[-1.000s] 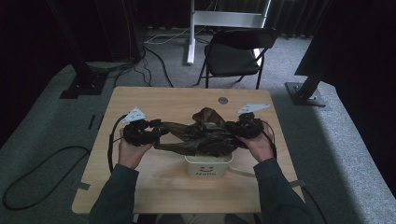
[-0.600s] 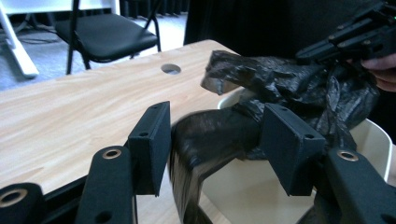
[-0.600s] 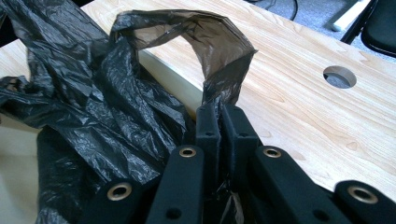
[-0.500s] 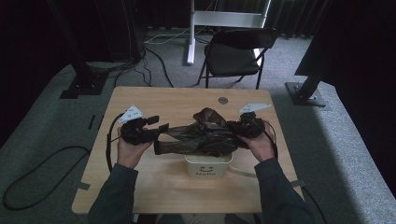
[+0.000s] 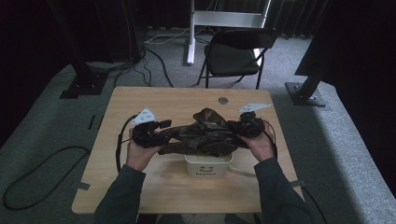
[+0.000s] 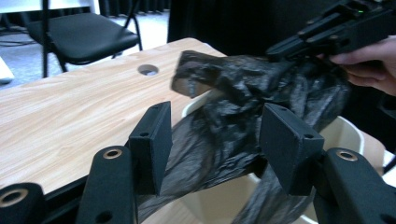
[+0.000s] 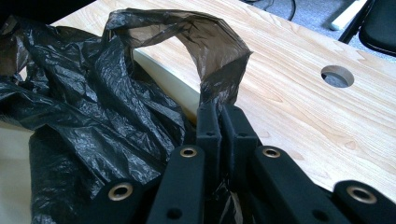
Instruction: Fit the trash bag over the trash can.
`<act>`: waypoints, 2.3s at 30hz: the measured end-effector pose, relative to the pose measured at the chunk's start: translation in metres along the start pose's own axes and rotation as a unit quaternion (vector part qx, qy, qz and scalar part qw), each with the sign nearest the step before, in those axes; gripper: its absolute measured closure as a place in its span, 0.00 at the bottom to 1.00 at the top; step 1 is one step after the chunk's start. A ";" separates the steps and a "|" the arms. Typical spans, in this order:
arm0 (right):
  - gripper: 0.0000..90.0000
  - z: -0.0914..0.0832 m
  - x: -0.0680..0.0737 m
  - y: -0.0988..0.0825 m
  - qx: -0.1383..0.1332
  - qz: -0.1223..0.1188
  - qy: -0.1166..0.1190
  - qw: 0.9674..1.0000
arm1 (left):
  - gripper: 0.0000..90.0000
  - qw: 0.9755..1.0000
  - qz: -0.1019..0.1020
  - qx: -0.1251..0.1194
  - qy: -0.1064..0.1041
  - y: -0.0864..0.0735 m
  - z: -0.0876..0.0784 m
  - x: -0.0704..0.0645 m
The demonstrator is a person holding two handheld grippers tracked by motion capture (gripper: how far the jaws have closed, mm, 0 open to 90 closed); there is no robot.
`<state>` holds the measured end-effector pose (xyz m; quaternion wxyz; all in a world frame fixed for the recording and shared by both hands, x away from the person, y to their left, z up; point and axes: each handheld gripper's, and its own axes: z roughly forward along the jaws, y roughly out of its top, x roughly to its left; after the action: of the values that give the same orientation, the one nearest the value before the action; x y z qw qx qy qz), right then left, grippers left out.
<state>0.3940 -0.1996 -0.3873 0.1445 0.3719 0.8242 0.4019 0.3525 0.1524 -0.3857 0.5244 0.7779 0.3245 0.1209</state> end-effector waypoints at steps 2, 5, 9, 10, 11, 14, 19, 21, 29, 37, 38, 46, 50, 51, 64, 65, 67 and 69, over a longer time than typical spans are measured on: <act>0.96 0.000 0.000 0.000 -0.001 0.000 0.000 1.000 | 0.49 1.000 0.004 0.002 -0.006 0.002 0.003 -0.004; 0.96 -0.001 0.000 0.000 -0.002 0.001 -0.001 1.000 | 0.49 1.000 0.011 0.010 -0.017 0.003 0.009 -0.010; 0.96 0.000 0.000 0.000 -0.002 0.002 -0.001 1.000 | 0.49 0.999 0.017 0.019 -0.030 0.005 0.017 -0.017; 0.96 0.000 0.000 0.000 -0.002 0.002 -0.001 1.000 | 0.49 0.999 0.016 0.019 -0.036 0.006 0.020 -0.020; 0.96 0.000 -0.001 0.000 -0.002 0.003 -0.001 1.000 | 0.49 0.999 0.016 0.019 -0.043 0.007 0.022 -0.022; 0.96 0.001 0.000 0.000 -0.002 0.004 0.000 1.000 | 0.49 0.998 0.025 0.025 -0.053 0.010 0.032 -0.032; 0.96 -0.001 0.001 0.002 -0.005 0.003 0.001 1.000 | 0.49 0.997 0.040 0.053 -0.050 0.010 0.048 -0.043; 0.97 -0.002 0.000 0.003 -0.007 0.003 0.002 1.000 | 0.49 0.996 0.043 0.062 -0.045 0.009 0.054 -0.045; 0.90 -0.005 0.001 0.004 -0.011 -0.001 0.007 1.000 | 0.90 0.991 0.054 0.109 -0.047 0.005 0.071 -0.051; 0.73 -0.017 0.006 0.014 -0.042 -0.014 0.025 0.999 | 1.00 0.991 0.060 0.108 -0.050 0.005 0.070 -0.051; 0.73 -0.018 0.008 0.015 -0.042 -0.019 0.030 0.998 | 1.00 0.991 0.061 0.107 -0.050 0.005 0.070 -0.051; 0.68 -0.006 0.023 0.021 -0.026 -0.043 0.063 0.997 | 1.00 0.992 0.062 0.103 -0.049 0.004 0.068 -0.051; 0.66 -0.002 0.030 0.023 -0.012 -0.059 0.079 0.995 | 1.00 0.992 0.062 0.102 -0.050 0.003 0.067 -0.050; 0.66 -0.002 0.030 0.023 -0.012 -0.059 0.079 0.995 | 1.00 0.992 0.062 0.102 -0.050 0.003 0.067 -0.050; 0.99 0.001 0.020 0.017 0.020 -0.054 0.035 0.998 | 1.00 0.992 0.062 0.097 -0.050 -0.008 0.048 -0.045; 0.99 0.000 0.015 0.014 0.020 -0.042 0.027 0.999 | 1.00 0.992 0.062 0.098 -0.050 -0.008 0.045 -0.044; 0.99 -0.001 0.010 0.012 0.018 -0.030 0.021 0.999 | 1.00 0.992 0.062 0.096 -0.048 -0.010 0.041 -0.043; 0.99 -0.003 0.006 0.011 0.015 -0.019 0.015 1.000 | 1.00 0.992 0.063 0.096 -0.046 -0.012 0.037 -0.043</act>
<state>0.3937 -0.1926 -0.3770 0.1344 0.3522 0.8394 0.3916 0.3351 0.1012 -0.4052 0.4532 0.8480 0.2609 0.0863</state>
